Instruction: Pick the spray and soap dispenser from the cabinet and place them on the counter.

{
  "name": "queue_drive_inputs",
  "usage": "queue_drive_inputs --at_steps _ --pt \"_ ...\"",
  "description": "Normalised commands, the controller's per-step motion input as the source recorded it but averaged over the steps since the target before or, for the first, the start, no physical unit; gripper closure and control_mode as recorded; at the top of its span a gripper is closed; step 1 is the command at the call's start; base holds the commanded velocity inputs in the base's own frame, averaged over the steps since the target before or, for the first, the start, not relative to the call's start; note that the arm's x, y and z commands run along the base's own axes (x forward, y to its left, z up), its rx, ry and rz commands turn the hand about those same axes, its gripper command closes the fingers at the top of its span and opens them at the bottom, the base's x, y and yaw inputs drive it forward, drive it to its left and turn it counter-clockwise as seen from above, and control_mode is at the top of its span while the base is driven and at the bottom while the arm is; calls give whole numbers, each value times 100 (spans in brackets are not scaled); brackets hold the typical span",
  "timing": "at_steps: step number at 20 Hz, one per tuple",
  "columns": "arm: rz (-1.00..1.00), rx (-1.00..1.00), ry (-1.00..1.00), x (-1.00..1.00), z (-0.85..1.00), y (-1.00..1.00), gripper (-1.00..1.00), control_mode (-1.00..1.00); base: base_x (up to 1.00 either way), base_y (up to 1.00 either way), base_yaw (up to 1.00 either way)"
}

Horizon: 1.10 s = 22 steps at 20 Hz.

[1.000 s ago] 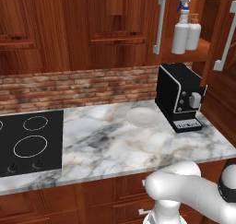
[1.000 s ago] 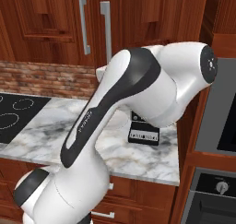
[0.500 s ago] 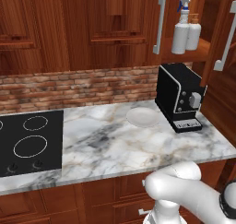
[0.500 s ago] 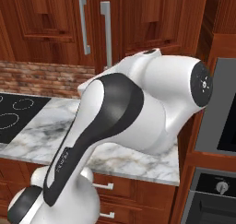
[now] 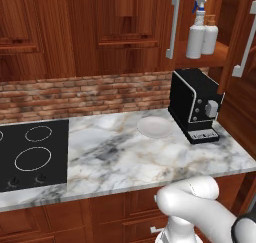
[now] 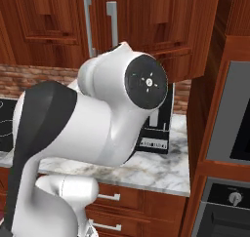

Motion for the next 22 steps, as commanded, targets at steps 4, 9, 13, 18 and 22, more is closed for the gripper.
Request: queue_drive_inputs --at_steps 4,9,13,18,22 --pt "-18 -20 0 0 0 27 -100 -100 0 0 0" --pt "-19 -21 0 0 0 28 -100 -100 0 0 0" --pt "-20 -23 -1 0 0 27 -100 -100 0 0 0" --pt "-18 -22 0 0 0 16 -100 -100 0 0 0" --pt "-15 -22 -1 1 0 21 -100 -100 0 0 0"
